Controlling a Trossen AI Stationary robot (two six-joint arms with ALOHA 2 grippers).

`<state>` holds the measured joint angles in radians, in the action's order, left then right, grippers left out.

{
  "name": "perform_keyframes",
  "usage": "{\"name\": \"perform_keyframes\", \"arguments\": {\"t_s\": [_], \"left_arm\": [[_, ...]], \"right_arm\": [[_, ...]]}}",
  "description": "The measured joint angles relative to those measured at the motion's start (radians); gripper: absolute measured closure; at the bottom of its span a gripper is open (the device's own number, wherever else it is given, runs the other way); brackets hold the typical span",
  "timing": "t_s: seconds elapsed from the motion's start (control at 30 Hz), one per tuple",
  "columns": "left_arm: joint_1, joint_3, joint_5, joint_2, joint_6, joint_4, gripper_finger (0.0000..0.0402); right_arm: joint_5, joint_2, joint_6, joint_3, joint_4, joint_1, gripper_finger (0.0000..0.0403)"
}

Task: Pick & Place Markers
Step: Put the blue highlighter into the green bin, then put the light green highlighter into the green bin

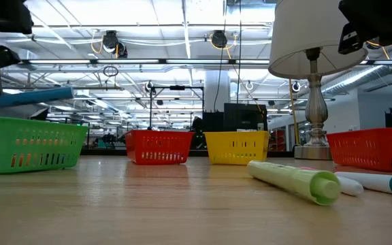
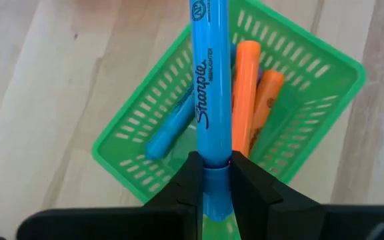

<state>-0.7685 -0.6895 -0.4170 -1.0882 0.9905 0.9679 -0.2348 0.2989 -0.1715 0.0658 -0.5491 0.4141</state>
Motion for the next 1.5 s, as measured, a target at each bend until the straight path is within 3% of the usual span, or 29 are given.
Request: {"name": "perform_keyframes", "arguments": {"t_s": [0.3, 0.5, 0.8, 0.9, 0.97, 1.13, 1.23, 1.37, 1.5], "left_arm": [[0.000, 0.012, 0.107, -0.067, 0.001, 0.000, 0.0351], [0.000, 0.015, 0.126, -0.123, 0.011, 0.000, 0.0350], [0.002, 0.009, 0.127, -0.091, -0.029, 0.002, 0.0191], [0.001, -0.023, 0.062, -0.065, -0.100, 0.001, 0.0164], [-0.015, -0.052, -0.033, -0.038, -0.165, -0.004, 0.0161], [-0.103, -0.076, -0.446, 0.099, -0.319, -0.078, 0.0186], [-0.143, -0.024, -0.590, 0.230, -0.390, -0.134, 0.0219], [-0.171, 0.091, -0.602, 0.432, -0.507, -0.257, 0.0290], [-0.160, 0.215, -0.470, 0.631, -0.757, -0.496, 0.0383]], "right_arm": [[0.000, 0.000, 0.002, 0.000, 0.000, 0.000, 0.0403], [0.000, 0.000, 0.002, 0.000, 0.000, 0.000, 0.0403], [0.000, 0.000, 0.003, 0.000, 0.000, 0.000, 0.0403], [0.000, 0.000, 0.003, 0.000, 0.000, 0.000, 0.0403], [0.000, 0.000, 0.003, -0.001, 0.000, 0.000, 0.0403], [0.000, 0.000, 0.002, -0.001, -0.001, 0.000, 0.0403], [0.000, 0.000, 0.002, -0.001, -0.001, 0.000, 0.0403], [0.000, 0.000, -0.009, -0.001, -0.001, 0.000, 0.0403], [0.000, 0.000, -0.035, -0.001, -0.012, 0.000, 0.0403]]}}
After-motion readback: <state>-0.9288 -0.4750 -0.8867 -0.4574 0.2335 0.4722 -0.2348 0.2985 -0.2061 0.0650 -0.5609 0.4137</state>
